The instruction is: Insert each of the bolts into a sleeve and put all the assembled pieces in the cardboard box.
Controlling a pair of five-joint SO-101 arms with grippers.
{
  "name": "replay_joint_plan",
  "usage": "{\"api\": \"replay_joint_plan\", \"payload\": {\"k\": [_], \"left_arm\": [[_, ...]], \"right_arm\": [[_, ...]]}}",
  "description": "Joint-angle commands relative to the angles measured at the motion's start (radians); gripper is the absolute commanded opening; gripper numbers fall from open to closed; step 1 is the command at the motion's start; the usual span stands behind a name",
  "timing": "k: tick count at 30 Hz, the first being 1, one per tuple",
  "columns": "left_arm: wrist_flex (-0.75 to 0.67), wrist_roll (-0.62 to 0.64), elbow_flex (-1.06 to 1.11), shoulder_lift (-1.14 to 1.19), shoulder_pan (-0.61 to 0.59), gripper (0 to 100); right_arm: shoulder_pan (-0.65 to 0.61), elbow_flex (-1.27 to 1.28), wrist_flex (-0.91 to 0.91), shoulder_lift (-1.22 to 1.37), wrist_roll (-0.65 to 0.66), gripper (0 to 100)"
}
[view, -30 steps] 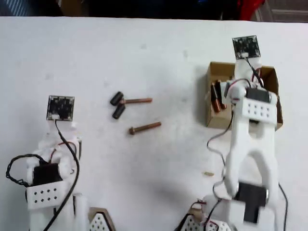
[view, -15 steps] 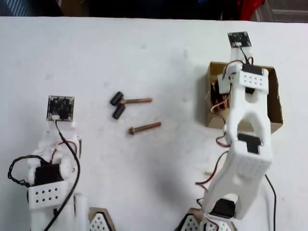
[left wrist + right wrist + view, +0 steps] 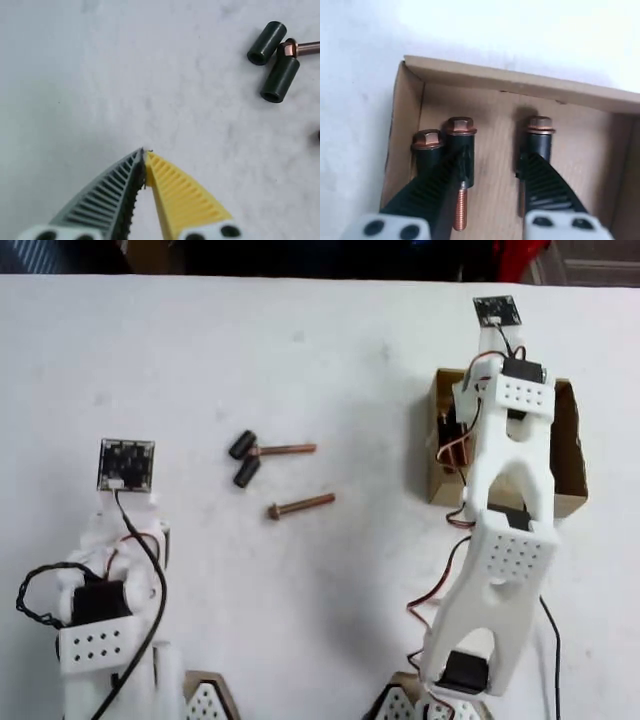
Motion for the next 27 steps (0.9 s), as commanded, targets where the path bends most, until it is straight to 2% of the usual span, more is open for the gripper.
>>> {"api": "replay_joint_plan", "payload": {"k": [1,12,22,27], "left_arm": [[-0.026,-0.008,-0.006,-0.012,-0.01,3],[-0.02,-0.008,-0.009,-0.012,-0.01,2],[-0.017,-0.008,-0.011,-0.012,-0.01,2],[0.097,-0.008,-0.052,-0.062,-0.01,2]], "right_arm": [[-0.008,-0.046,0.03,-0.064,0.011,12.7],[-0.128,-0.046,0.231,-0.351,0.011,12.7],[-0.312,-0.038,0.452,-0.634,0.002,12.7],[-0.43,-0.038,0.545,-0.796,-0.029,12.6]]}}
